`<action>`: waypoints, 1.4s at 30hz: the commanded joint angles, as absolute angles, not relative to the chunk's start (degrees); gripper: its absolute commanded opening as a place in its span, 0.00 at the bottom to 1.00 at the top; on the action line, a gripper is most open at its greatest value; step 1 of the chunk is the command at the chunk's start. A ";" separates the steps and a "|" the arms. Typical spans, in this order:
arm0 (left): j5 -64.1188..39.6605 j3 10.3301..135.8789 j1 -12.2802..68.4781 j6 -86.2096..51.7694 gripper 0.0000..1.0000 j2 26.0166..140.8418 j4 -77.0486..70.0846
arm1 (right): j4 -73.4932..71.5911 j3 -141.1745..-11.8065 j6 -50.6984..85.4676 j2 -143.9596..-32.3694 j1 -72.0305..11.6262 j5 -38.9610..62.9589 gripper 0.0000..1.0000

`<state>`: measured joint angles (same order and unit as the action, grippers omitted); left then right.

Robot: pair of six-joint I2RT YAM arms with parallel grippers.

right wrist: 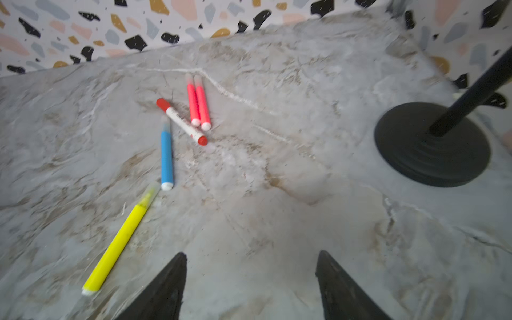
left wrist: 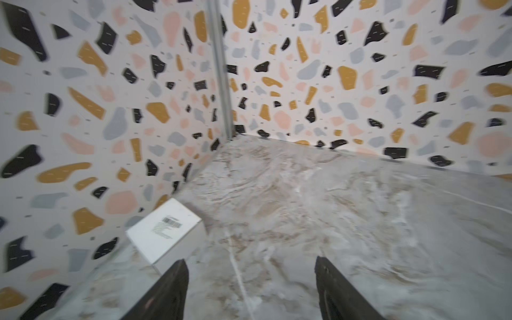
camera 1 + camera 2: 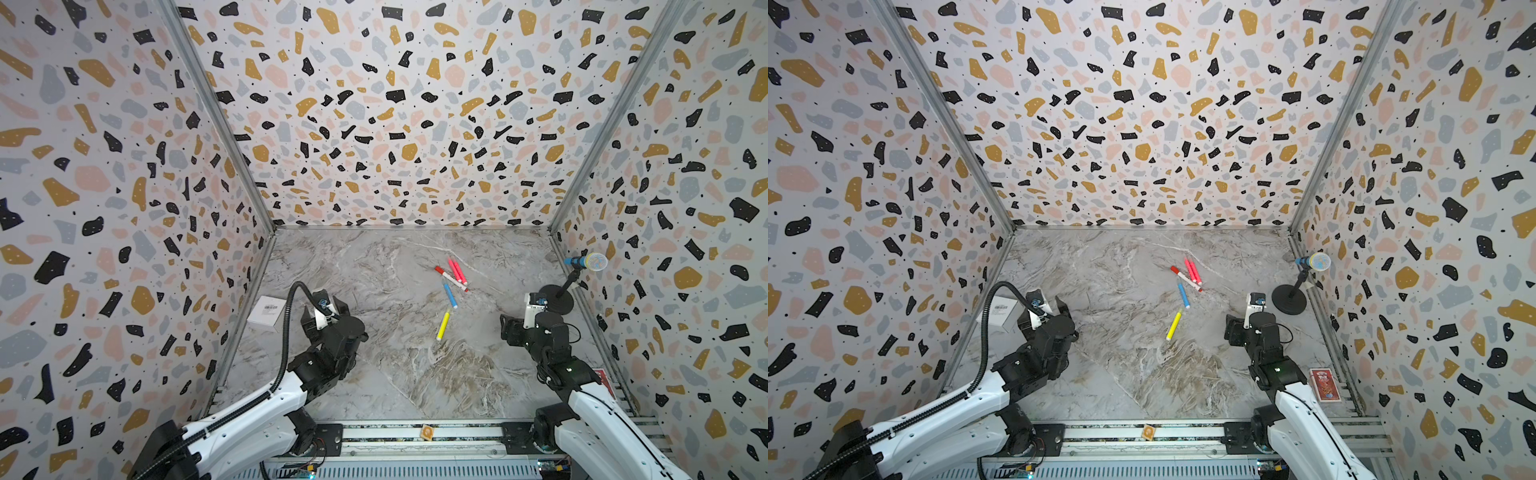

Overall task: Insert pens into pen caps
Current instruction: Place the pen at the center of the table, then reset both arms

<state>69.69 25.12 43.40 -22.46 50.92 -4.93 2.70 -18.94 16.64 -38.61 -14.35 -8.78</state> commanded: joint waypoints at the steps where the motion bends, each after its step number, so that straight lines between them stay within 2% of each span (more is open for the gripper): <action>1: 84.15 21.53 41.13 -13.61 0.72 51.66 -14.92 | -9.74 -14.61 12.04 -36.61 -14.14 -19.73 0.74; 2: 83.68 19.83 39.60 -12.48 0.72 52.17 -18.75 | -13.96 -12.07 10.85 -36.48 -14.06 -20.45 0.75; 3: 82.44 18.33 38.12 -12.52 0.72 52.74 -21.27 | -16.88 -9.94 9.49 -36.47 -14.06 -20.47 0.81; 6: 78.98 13.02 34.38 -12.45 0.72 55.53 -30.61 | -27.50 -3.27 9.68 -37.66 -14.06 -24.01 0.83; 7: 79.13 10.87 33.43 -12.54 0.72 56.83 -35.21 | -31.42 -1.93 9.26 -38.49 -14.06 -24.76 0.90; 10: 77.91 3.93 29.85 -11.75 0.73 61.91 -54.36 | -42.75 -0.08 7.45 -43.07 -13.93 -27.19 0.91; 11: 77.69 3.08 29.35 -11.51 0.73 63.32 -59.37 | -48.49 0.57 6.59 -46.15 -13.62 -28.13 0.92; 13: 70.98 1.88 25.98 -10.20 0.73 67.06 -67.94 | -58.05 0.58 5.94 -53.75 -12.09 -28.12 0.93; 16: 65.56 3.95 21.64 -11.19 0.73 76.62 -73.99 | -70.37 -1.53 3.07 -66.06 -11.01 -26.40 0.94; 18: 66.34 6.51 21.55 -8.32 0.72 82.57 -77.74 | -78.00 -2.37 1.68 -72.33 -10.72 -24.88 0.97; 21: 63.92 6.39 22.35 -5.88 0.74 80.82 -77.76 | -88.14 -2.63 -0.49 -81.13 -10.73 -24.15 0.99; 25: 59.30 12.44 23.20 -4.18 0.75 65.16 -48.28 | -85.25 -2.32 -0.43 -79.08 -11.19 -22.33 0.99; 26: 60.16 12.51 23.03 -4.02 0.75 61.04 -45.58 | -85.39 -2.37 -0.53 -79.26 -11.13 -22.15 0.99; 29: 55.90 3.88 20.84 -1.27 0.76 54.86 -59.43 | -84.75 -2.74 -0.80 -79.37 -11.17 -22.17 0.99; 32: 56.10 4.78 17.28 -0.67 0.76 64.28 -62.54 | -85.07 -2.58 -0.57 -79.32 -11.16 -22.07 0.99; 34: 56.06 6.99 17.25 2.29 0.68 71.05 -67.02 | -85.35 -2.46 -0.53 -79.35 -11.16 -22.06 0.99; 35: 53.95 7.00 17.19 2.65 0.68 71.67 -68.17 | -85.43 -2.44 -0.62 -79.42 -11.16 -22.06 0.99; 42: 46.94 4.73 10.46 1.62 0.77 84.52 -86.79 | -84.04 -3.11 -0.44 -79.68 -10.42 -19.79 0.99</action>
